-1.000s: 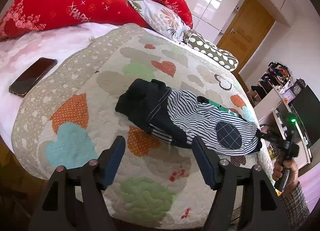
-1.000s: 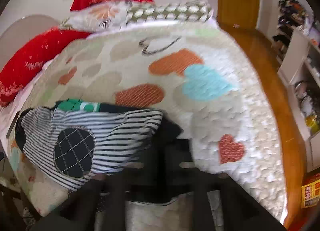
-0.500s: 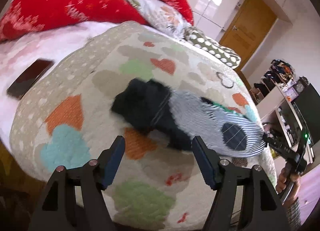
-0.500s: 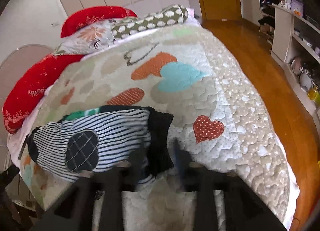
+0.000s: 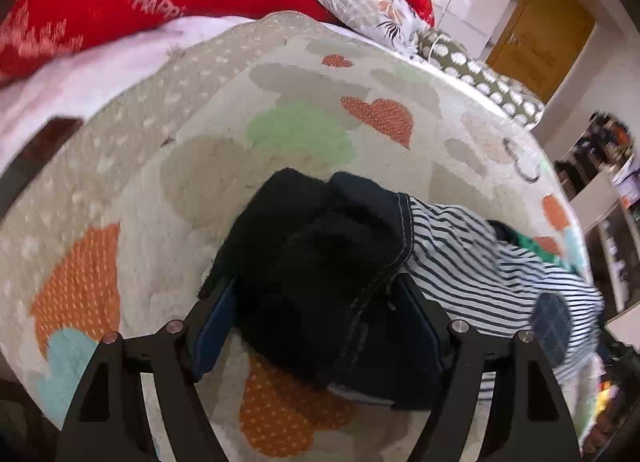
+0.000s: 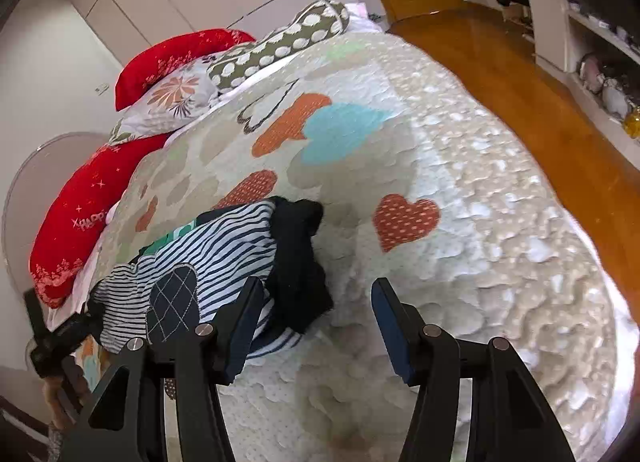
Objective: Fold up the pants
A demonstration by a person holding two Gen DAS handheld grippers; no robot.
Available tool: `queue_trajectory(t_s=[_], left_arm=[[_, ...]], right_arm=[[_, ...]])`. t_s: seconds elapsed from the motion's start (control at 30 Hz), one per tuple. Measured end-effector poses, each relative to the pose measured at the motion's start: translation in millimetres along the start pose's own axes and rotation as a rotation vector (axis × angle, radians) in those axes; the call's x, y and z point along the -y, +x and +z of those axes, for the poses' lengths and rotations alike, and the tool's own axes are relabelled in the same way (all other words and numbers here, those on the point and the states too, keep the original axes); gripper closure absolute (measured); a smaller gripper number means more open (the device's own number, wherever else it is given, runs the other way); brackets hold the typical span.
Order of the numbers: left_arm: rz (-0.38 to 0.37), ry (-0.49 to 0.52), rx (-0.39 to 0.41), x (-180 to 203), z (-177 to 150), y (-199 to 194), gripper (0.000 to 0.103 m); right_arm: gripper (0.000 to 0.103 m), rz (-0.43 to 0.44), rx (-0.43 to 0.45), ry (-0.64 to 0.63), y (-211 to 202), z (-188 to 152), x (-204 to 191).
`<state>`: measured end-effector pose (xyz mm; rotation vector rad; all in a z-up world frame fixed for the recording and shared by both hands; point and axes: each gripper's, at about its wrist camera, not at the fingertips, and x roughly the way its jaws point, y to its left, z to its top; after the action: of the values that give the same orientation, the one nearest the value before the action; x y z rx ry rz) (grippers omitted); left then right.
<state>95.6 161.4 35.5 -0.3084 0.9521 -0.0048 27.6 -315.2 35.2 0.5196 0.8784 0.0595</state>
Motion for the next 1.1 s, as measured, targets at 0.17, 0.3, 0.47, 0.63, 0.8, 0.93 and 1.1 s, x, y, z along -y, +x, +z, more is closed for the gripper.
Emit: queue_trajectory(t_s=[0.17,0.3,0.47,0.63,0.8,0.93,1.1], left_arm=[[-0.081,-0.064,0.017,6,-9,-30,0.027],[-0.144,0.079,0.027,59,-17,-48,0.027],[-0.278,0.282,-0.022,137,-51,-55,0.027],[-0.336,0.474,-0.096,205,-98,-42,0.027],[-0.275,0.707,-0.039,259,-130,-31,0.027],[-0.179,0.874,0.041,292,-146,-23,0.027],[-0.118,1.043,0.067,331,-166,-5,0.027]], right_arm=[[0.042,0.037,-0.045,0.009,26,3,-10],[0.042,0.061,-0.035,0.032,31,-2,-11],[0.042,0.127,-0.051,0.066,27,-1,1],[0.042,0.199,-0.121,0.069,38,16,12],[0.042,0.26,-0.163,0.072,48,23,13],[0.042,0.337,-0.227,0.121,57,34,21],[0.042,0.398,-0.338,0.131,69,49,22]])
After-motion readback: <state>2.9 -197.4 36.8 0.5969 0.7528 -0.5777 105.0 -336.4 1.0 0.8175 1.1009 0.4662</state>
